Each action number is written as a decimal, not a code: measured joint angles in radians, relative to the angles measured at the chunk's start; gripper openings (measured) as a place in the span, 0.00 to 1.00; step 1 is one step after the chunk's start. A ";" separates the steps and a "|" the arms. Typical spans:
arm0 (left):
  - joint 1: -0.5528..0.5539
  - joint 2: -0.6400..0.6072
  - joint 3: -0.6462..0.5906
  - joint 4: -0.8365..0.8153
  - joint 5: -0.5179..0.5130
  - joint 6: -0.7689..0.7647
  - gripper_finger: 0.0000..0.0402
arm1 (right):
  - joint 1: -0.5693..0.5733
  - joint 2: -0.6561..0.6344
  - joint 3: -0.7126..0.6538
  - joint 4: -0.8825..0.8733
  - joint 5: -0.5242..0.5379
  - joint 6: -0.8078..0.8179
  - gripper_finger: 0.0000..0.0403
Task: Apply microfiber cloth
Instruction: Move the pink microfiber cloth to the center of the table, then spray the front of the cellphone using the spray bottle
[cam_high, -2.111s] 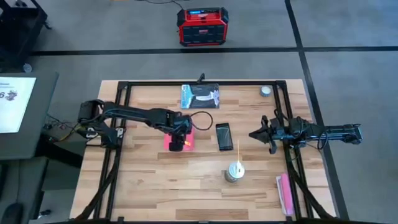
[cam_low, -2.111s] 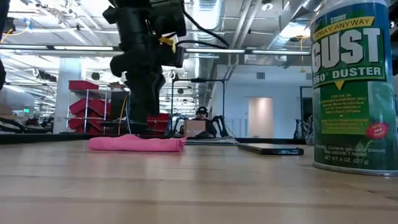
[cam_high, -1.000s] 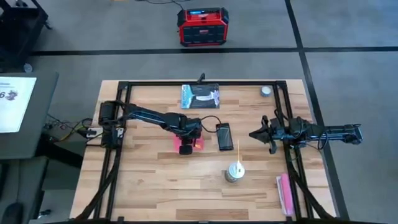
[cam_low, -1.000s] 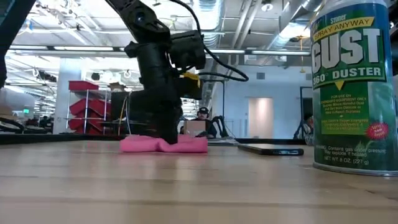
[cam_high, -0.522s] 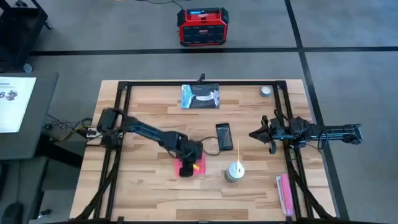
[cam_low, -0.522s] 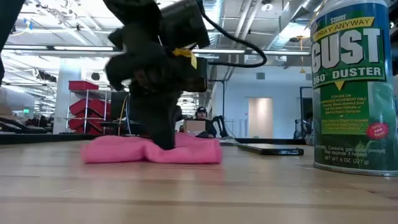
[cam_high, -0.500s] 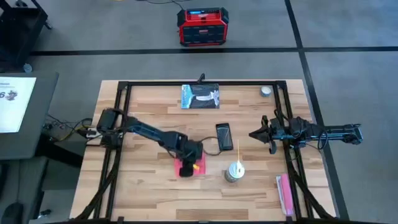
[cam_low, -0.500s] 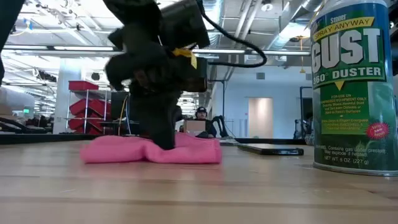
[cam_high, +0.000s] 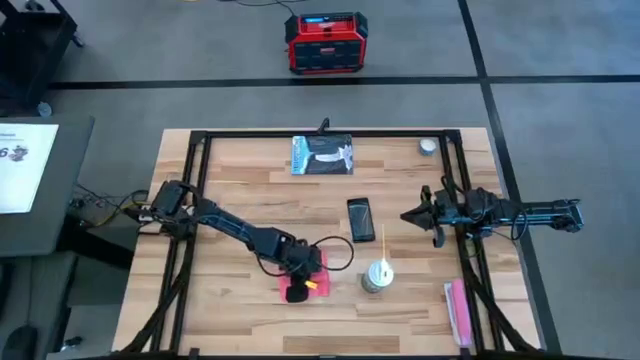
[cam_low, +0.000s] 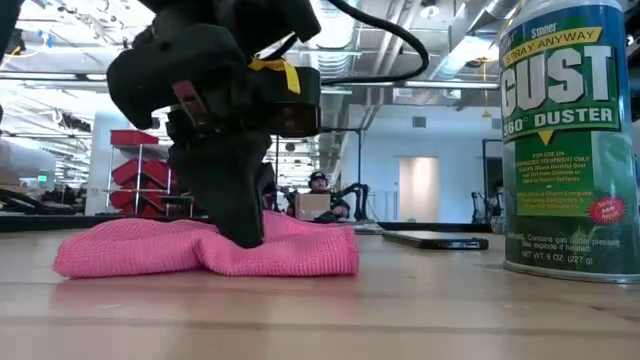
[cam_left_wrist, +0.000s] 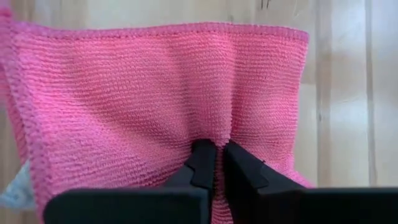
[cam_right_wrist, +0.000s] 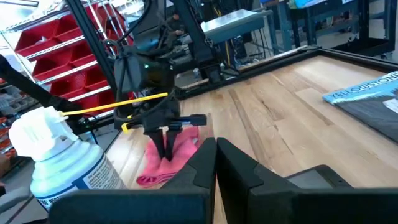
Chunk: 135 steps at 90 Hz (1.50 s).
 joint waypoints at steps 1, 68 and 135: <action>0.000 0.000 0.000 0.001 0.000 0.000 0.04 | 0.000 0.000 0.000 0.000 0.000 0.000 0.00; 0.013 0.011 0.274 -0.289 -0.036 0.084 0.31 | -0.001 0.000 0.000 0.000 0.000 0.000 0.00; 0.210 0.006 0.498 -0.420 -0.229 0.339 0.32 | -0.001 0.000 0.000 0.000 0.000 0.000 0.00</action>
